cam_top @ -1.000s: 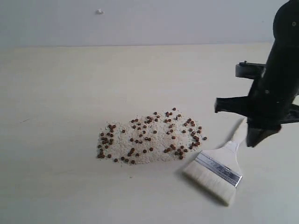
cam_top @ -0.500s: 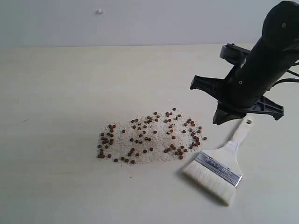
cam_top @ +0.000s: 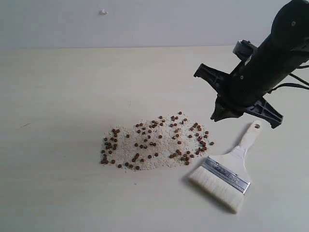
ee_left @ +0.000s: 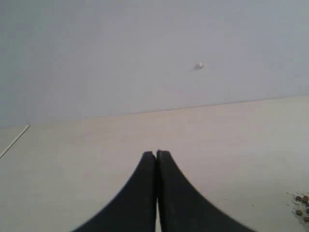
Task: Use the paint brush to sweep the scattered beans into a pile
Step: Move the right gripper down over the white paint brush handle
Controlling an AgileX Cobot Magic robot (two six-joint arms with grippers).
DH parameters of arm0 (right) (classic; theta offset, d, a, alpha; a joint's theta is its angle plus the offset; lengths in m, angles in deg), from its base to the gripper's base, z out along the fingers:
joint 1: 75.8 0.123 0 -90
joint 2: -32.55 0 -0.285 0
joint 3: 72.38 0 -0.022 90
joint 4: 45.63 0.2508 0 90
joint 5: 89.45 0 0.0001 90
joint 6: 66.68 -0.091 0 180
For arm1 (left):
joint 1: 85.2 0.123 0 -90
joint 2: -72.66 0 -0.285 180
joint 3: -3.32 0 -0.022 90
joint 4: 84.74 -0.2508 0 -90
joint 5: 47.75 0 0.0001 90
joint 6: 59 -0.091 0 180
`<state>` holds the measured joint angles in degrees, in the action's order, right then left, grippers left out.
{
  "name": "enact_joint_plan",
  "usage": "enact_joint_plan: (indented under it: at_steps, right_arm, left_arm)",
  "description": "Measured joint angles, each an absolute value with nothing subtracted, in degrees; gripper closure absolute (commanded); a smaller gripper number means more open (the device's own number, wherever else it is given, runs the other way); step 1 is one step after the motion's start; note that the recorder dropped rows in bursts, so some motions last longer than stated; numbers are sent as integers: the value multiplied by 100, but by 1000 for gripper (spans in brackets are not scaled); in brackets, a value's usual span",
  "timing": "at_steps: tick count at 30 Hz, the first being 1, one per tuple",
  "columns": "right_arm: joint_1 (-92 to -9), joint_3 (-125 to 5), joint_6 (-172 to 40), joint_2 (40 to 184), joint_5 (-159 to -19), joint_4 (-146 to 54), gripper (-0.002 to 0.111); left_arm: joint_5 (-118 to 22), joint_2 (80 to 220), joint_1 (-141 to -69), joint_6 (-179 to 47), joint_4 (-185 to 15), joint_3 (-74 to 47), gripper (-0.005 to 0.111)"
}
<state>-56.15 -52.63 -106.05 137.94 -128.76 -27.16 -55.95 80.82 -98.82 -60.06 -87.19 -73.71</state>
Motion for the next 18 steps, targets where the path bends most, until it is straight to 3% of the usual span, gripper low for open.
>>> enact_joint_plan:
  at_steps: [10,18]
  right_arm:
    - [-4011,-5263,-15470,13532,-13794,-6315,108]
    - [-3864,-5263,-16160,13509,-14557,-6944,108]
  left_arm:
    - [-5595,8082,-9882,-6006,-8719,-7371,107]
    - [-5595,8082,-9882,-6006,-8719,-7371,107]
